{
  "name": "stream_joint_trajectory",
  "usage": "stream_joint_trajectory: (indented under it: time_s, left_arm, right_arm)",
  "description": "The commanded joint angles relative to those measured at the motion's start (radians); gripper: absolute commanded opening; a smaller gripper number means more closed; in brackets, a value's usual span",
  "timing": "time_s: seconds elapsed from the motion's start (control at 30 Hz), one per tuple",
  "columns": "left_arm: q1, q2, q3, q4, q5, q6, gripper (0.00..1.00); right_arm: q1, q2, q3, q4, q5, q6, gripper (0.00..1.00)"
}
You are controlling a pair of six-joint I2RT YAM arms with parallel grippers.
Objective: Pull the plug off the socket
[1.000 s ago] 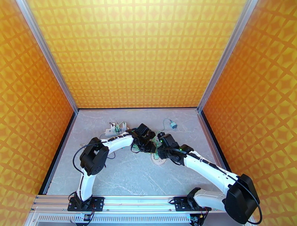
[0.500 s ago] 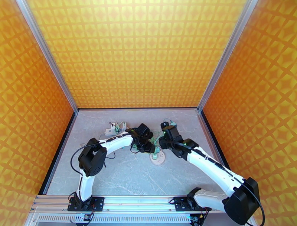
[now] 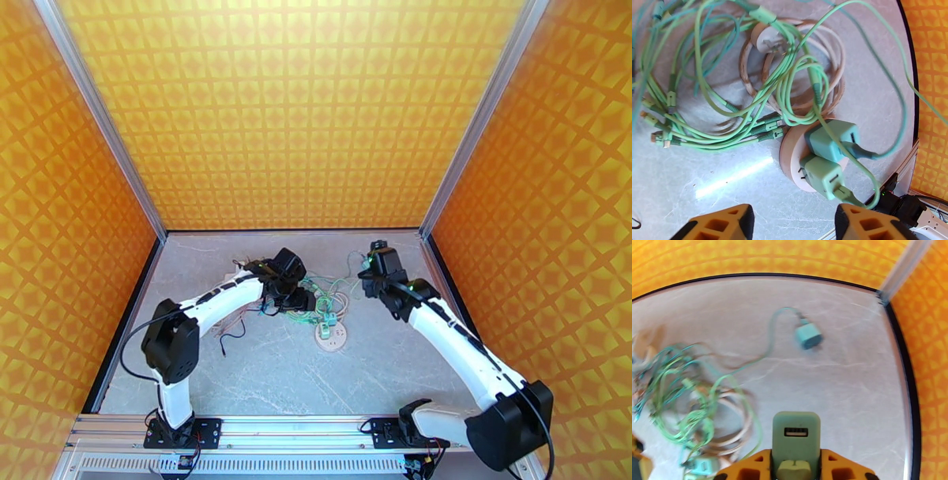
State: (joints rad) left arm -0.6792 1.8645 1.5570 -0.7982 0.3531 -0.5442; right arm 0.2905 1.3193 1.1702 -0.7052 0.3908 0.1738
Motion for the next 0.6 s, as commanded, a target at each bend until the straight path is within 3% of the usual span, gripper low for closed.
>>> stream_joint_trajectory:
  time_s: [0.0, 0.2, 0.57]
  left_arm:
    - [0.010, -0.069, -0.015, -0.020, -0.068, 0.016, 0.65]
    - [0.015, -0.171, -0.101, 0.040, -0.130, 0.007, 0.84]
    - [0.052, -0.279, -0.207, 0.085, -0.144, -0.018, 0.84]
  right_arm:
    - [-0.069, 0.065, 0.044, -0.040, 0.054, 0.003, 0.12]
    - [-0.170, 0.214, 0.084, -0.051, 0.114, 0.051, 0.13]
    - [-0.252, 0.532, 0.235, -0.112, 0.260, 0.032, 0.16]
